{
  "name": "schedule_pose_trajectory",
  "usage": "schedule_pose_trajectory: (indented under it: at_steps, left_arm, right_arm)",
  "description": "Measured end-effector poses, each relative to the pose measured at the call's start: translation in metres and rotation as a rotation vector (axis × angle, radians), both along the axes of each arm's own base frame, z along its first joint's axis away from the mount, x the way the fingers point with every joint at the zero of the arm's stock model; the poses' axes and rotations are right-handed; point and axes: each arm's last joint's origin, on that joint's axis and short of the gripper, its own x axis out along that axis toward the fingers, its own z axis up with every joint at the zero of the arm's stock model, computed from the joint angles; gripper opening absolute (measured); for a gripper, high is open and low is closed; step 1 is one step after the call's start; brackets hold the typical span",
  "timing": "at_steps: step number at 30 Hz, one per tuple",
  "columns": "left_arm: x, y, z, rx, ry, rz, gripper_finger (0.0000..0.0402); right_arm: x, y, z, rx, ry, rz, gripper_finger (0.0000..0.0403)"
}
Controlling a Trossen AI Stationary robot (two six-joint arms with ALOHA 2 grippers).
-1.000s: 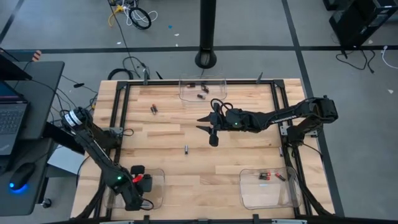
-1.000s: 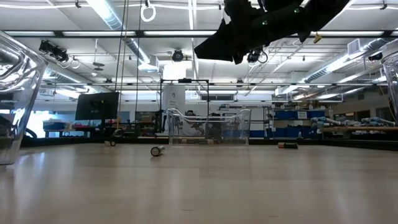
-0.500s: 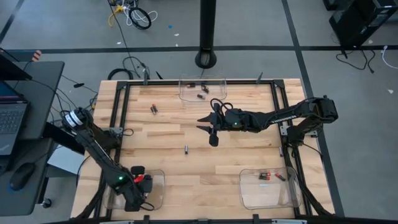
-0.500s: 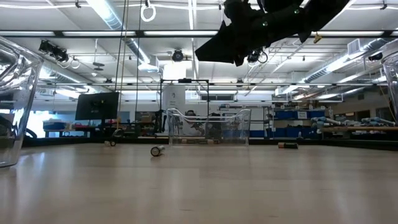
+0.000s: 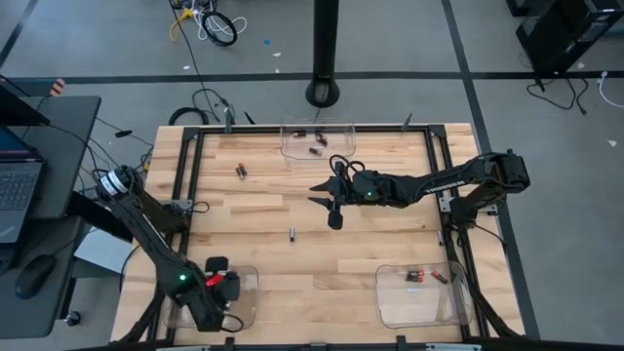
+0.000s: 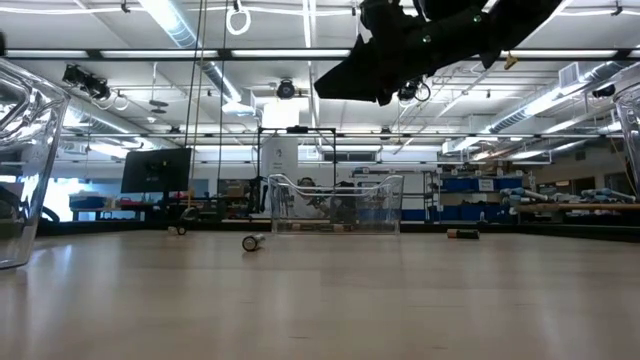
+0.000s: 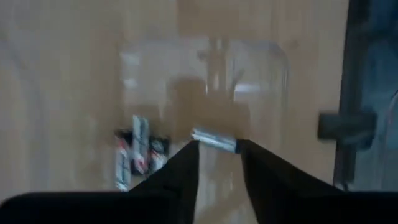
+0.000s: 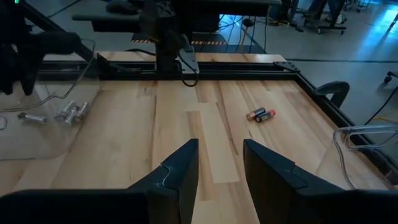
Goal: Sort batteries
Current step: Put the brown battery into the top middle transparent bin
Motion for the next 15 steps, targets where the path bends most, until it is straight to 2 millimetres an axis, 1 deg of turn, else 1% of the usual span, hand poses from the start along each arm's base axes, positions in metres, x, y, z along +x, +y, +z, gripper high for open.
schedule_pose_trajectory:
  at_steps: [6,7,11,15]
  left_arm:
    - [-0.007,0.022,0.023,0.055,-0.239,0.014,0.0021]
    - [-0.01,0.027,0.025,0.065,-0.28,0.017,0.0012]
    - [-0.015,0.045,0.028,0.036,-0.407,0.015,0.0011]
    - [-0.016,0.064,0.02,-0.001,-0.518,0.0,0.0007]
  right_arm:
    - [0.0,0.0,-0.001,0.002,0.01,-0.002,0.0133]
    - [0.0,0.0,-0.001,0.002,0.01,-0.002,0.0133]
    - [0.0,0.0,-0.001,0.003,0.015,-0.003,0.0134]
    - [0.0,0.0,-0.001,0.022,0.011,-0.009,0.0132]
